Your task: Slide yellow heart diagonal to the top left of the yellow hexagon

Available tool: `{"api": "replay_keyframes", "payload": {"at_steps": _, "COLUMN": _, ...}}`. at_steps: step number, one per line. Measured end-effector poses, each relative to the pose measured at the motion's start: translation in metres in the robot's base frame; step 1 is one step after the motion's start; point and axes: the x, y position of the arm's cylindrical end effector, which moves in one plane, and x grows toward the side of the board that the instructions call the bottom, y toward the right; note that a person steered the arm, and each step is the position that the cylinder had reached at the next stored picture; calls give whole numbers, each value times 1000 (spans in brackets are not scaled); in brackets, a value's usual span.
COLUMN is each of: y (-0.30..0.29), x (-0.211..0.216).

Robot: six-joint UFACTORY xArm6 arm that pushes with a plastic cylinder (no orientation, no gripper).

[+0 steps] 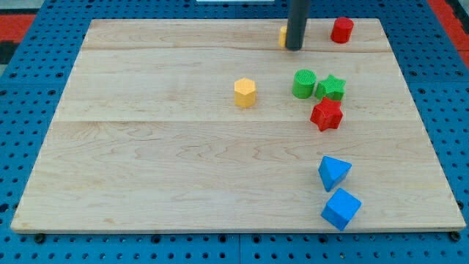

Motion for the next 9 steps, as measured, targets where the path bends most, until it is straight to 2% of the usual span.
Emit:
{"api": "replay_keyframes", "payload": {"at_steps": 2, "y": 5, "x": 9}}
{"api": "replay_keyframes", "payload": {"at_steps": 5, "y": 17, "x": -63}}
{"api": "replay_keyframes", "payload": {"at_steps": 6, "y": -31, "x": -62}}
{"api": "replay_keyframes", "payload": {"at_steps": 7, "y": -89, "x": -38}}
{"api": "replay_keyframes", "payload": {"at_steps": 9, "y": -113, "x": 17}}
